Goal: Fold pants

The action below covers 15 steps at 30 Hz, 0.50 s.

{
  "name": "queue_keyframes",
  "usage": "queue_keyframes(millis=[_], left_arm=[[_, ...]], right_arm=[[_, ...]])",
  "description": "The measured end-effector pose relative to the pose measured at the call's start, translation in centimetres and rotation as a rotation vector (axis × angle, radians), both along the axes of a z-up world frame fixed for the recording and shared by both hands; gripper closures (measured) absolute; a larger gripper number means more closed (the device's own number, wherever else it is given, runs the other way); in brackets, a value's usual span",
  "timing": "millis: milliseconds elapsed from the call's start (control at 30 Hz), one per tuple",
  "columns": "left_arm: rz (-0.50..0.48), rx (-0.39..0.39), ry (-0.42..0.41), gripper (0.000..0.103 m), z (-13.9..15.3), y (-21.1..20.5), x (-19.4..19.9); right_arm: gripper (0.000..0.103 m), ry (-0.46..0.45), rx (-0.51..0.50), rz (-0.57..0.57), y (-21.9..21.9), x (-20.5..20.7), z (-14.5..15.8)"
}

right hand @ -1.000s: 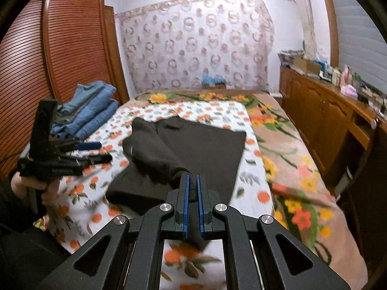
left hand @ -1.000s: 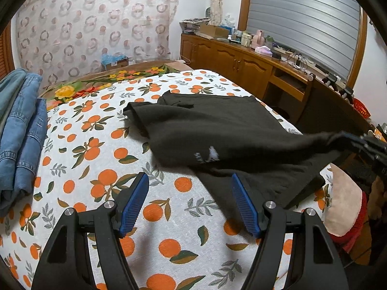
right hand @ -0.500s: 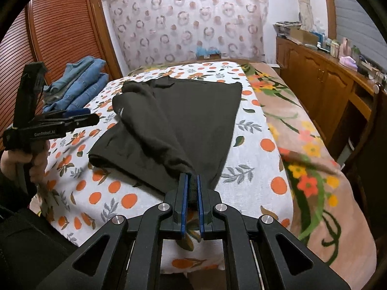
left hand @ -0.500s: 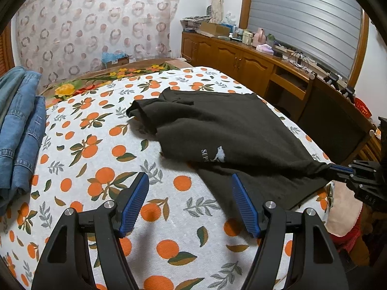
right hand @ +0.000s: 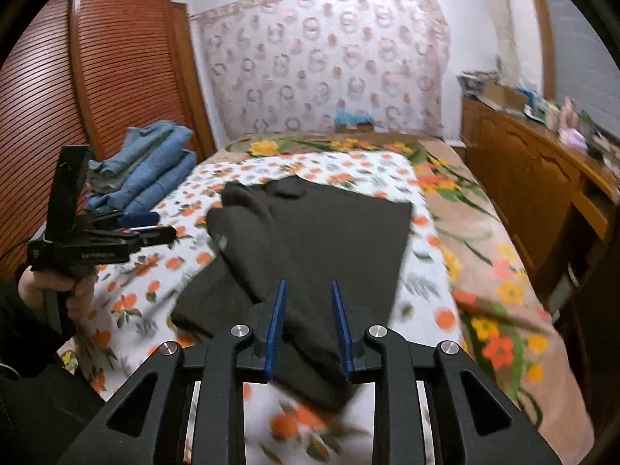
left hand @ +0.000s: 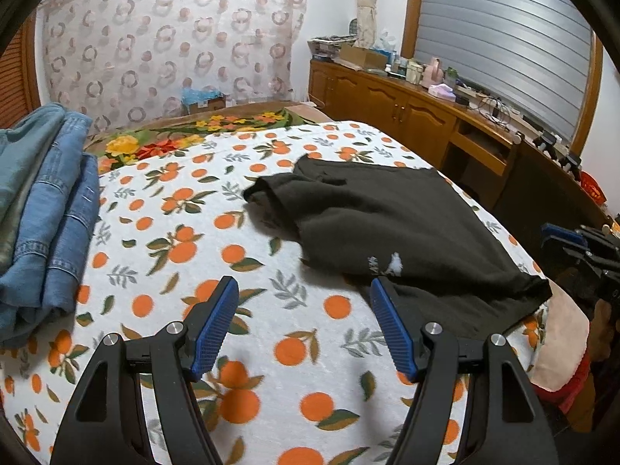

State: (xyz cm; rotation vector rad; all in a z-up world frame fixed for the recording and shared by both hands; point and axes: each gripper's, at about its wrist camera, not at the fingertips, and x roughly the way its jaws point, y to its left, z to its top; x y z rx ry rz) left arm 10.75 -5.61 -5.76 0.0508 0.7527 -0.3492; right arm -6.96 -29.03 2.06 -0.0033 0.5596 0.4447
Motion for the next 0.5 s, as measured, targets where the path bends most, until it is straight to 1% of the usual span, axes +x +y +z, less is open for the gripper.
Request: queue_keyframes(millis=[167,233,300,500], left_arm=[[0.019,0.008,-0.01,0.031,0.3,0.9,0.6],[0.022,0.01,-0.013,0.031,0.5,1.2,0.8],[0.024,0.013,-0.017,0.031,0.5,1.3,0.9],[0.027,0.012,-0.02,0.031,0.7,1.6,1.4]], right_arm=[[0.077,-0.008,-0.003,0.117,3.7,2.7,0.1],[0.068,-0.005,0.002,0.161,4.9,3.7,0.0],[0.067,0.007,0.002,0.195,5.7,5.0,-0.3],[0.067,0.05,-0.106,0.25,9.1,8.2,-1.6]])
